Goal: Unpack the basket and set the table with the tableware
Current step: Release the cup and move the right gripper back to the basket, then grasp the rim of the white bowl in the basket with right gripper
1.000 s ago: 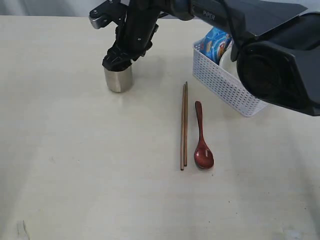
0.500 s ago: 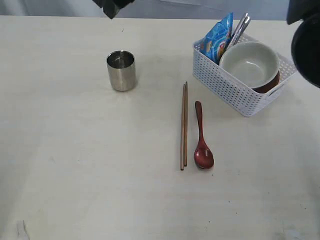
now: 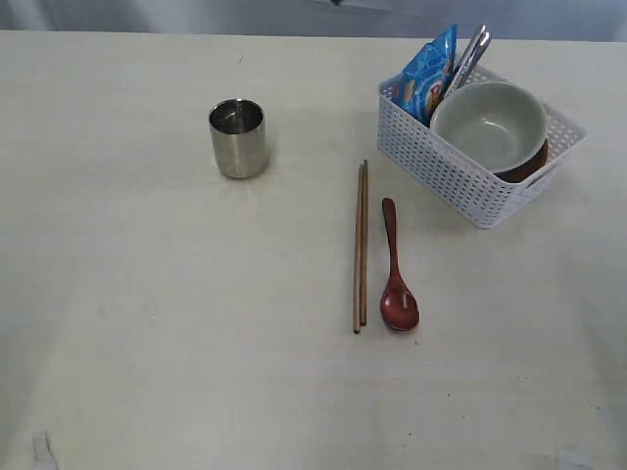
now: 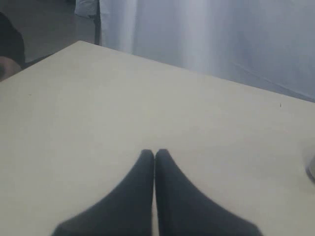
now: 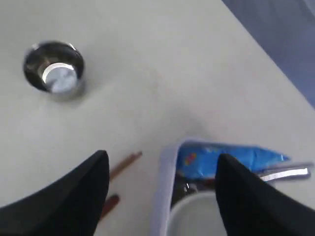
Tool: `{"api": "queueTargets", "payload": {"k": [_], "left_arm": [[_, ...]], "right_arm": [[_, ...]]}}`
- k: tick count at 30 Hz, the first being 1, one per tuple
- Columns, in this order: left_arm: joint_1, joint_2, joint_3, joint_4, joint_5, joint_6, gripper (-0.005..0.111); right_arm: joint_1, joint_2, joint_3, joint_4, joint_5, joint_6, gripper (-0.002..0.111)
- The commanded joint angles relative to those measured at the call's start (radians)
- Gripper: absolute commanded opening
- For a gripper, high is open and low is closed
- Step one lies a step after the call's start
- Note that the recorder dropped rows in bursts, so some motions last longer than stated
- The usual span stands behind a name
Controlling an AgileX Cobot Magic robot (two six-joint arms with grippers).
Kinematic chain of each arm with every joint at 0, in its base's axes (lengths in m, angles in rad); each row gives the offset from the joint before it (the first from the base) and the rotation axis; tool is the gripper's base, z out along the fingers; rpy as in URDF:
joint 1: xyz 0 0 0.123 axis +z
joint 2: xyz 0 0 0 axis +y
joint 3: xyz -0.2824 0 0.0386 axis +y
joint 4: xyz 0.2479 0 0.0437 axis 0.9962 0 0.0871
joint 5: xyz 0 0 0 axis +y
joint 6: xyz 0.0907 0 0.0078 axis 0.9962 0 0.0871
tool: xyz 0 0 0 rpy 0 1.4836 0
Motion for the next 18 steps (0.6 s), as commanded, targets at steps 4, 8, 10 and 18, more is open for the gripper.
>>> {"api": "queueTargets", "payload": {"k": [4, 8, 10, 18], "left_arm": [[-0.006, -0.003, 0.002, 0.003, -0.004, 0.003, 0.0], [-0.006, -0.003, 0.002, 0.003, -0.004, 0.003, 0.0], [-0.006, -0.003, 0.002, 0.003, -0.004, 0.003, 0.0], [-0.006, -0.003, 0.002, 0.003, -0.004, 0.003, 0.0]], "right_arm": [[-0.313, -0.113, 0.301, -0.027, -0.156, 0.126, 0.06], [-0.468, -0.085, 0.376, 0.063, -0.22, 0.169, 0.06], [-0.514, -0.061, 0.395, 0.105, -0.222, 0.167, 0.06], [-0.543, 0.016, 0.478, 0.177, -0.282, 0.126, 0.06]]}}
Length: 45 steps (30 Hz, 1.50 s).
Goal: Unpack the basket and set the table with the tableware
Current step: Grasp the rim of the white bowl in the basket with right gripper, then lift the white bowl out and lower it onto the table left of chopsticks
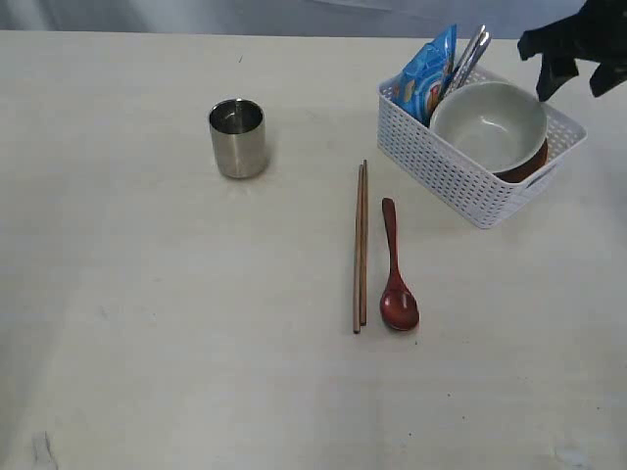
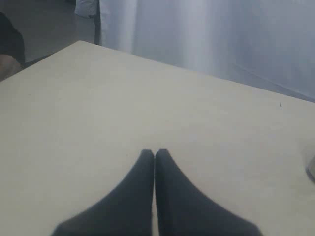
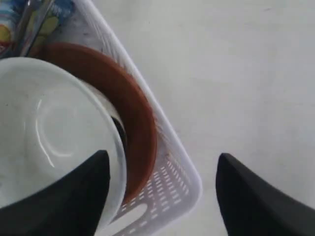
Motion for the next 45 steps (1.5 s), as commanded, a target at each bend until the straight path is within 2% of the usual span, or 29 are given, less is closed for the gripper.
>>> {"api": "queueTargets", "payload": {"k": [1, 16, 18, 22, 26, 29, 37, 45], "left_arm": [[-0.006, -0.003, 0.002, 0.003, -0.004, 0.003, 0.0], [-0.006, -0.003, 0.002, 0.003, -0.004, 0.003, 0.0], [-0.006, -0.003, 0.002, 0.003, -0.004, 0.003, 0.0], [-0.006, -0.003, 0.002, 0.003, -0.004, 0.003, 0.0], [-0.006, -0.003, 0.002, 0.003, -0.004, 0.003, 0.0], [-0.006, -0.003, 0.002, 0.003, -0.004, 0.003, 0.0], [-0.006, -0.003, 0.002, 0.003, -0.004, 0.003, 0.0], [-0.006, -0.003, 0.002, 0.003, -0.004, 0.003, 0.0]], "right_arm": [[0.002, 0.023, 0.031, 0.068, -0.065, -0.036, 0.06], [0.009, 0.06, 0.052, 0.111, -0.096, -0.064, 0.06], [0.009, 0.06, 0.052, 0.111, -0.091, -0.064, 0.057], [0.009, 0.06, 0.052, 0.111, -0.091, -0.064, 0.039], [0.009, 0.06, 0.052, 0.111, -0.091, -0.06, 0.013], [0.009, 0.06, 0.052, 0.111, -0.091, -0.055, -0.001], [0.009, 0.039, 0.052, 0.111, -0.085, -0.052, 0.0], [0.009, -0.099, 0.052, 0.111, -0.083, -0.055, 0.0]]}}
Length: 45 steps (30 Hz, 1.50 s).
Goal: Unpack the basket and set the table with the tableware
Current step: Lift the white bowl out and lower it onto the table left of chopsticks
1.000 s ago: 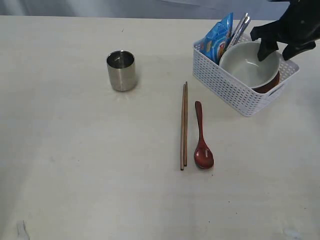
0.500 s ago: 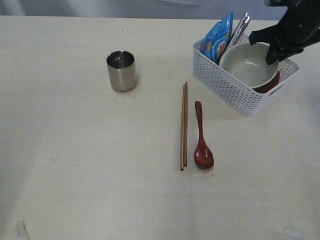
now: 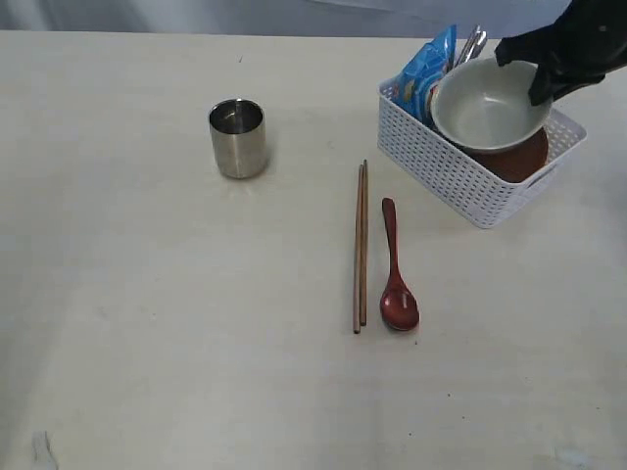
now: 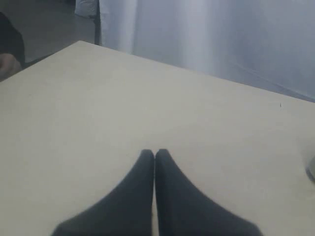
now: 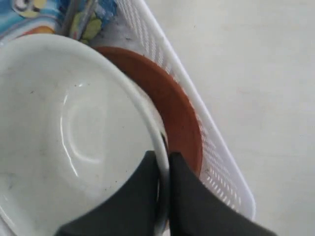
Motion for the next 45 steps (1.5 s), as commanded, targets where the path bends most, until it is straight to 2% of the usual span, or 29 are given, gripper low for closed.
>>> {"api": "queueTargets", "payload": {"k": [1, 5, 10, 14, 22, 27, 35, 45], "left_arm": [[-0.006, -0.003, 0.002, 0.003, -0.004, 0.003, 0.0], [-0.006, -0.003, 0.002, 0.003, -0.004, 0.003, 0.0], [-0.006, -0.003, 0.002, 0.003, -0.004, 0.003, 0.0], [-0.006, -0.003, 0.002, 0.003, -0.004, 0.003, 0.0], [-0.006, -0.003, 0.002, 0.003, -0.004, 0.003, 0.0], [-0.006, -0.003, 0.002, 0.003, -0.004, 0.003, 0.0], [-0.006, -0.003, 0.002, 0.003, -0.004, 0.003, 0.0], [-0.006, -0.003, 0.002, 0.003, -0.004, 0.003, 0.0]], "right_arm": [[0.001, -0.098, 0.0, -0.004, 0.001, -0.001, 0.0], [0.007, -0.175, 0.0, 0.009, 0.013, -0.001, 0.0], [0.057, -0.227, 0.0, 0.132, 0.02, -0.089, 0.0], [0.151, -0.212, 0.0, 0.233, 0.031, -0.193, 0.0], [0.342, -0.097, 0.0, 0.242, 0.046, -0.211, 0.0], [0.414, -0.03, 0.057, 0.245, 0.03, -0.238, 0.0], [0.425, -0.031, 0.246, 0.337, -0.124, -0.282, 0.0], [0.425, -0.031, 0.357, 0.422, -0.234, -0.286, 0.0]]}}
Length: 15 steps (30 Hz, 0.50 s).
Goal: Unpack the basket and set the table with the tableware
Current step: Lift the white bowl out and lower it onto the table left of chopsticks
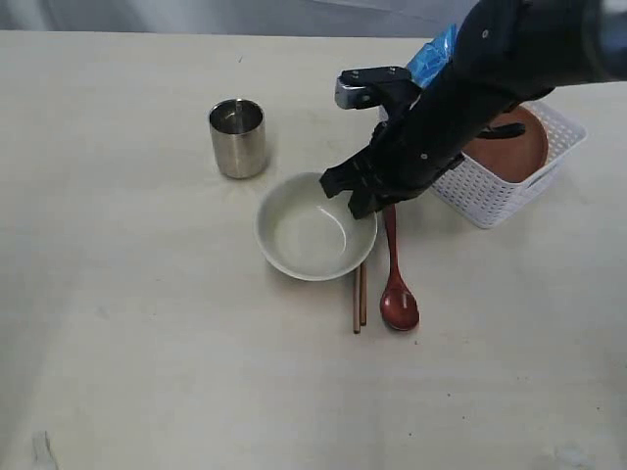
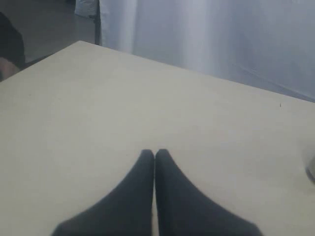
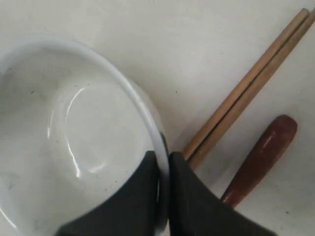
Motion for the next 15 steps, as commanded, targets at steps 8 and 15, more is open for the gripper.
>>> {"api": "queueTargets", "payload": {"k": [8, 15], "left_arm": [[-0.006, -0.003, 0.002, 0.003, -0.004, 0.003, 0.0], [-0.006, -0.003, 0.002, 0.003, -0.004, 0.003, 0.0]], "right_arm": [[0.0, -0.006, 0.018, 0.02, -0.008, -0.016, 0.0], [0.0, -0.006, 0.018, 0.02, -0.024, -0.016, 0.0]]}}
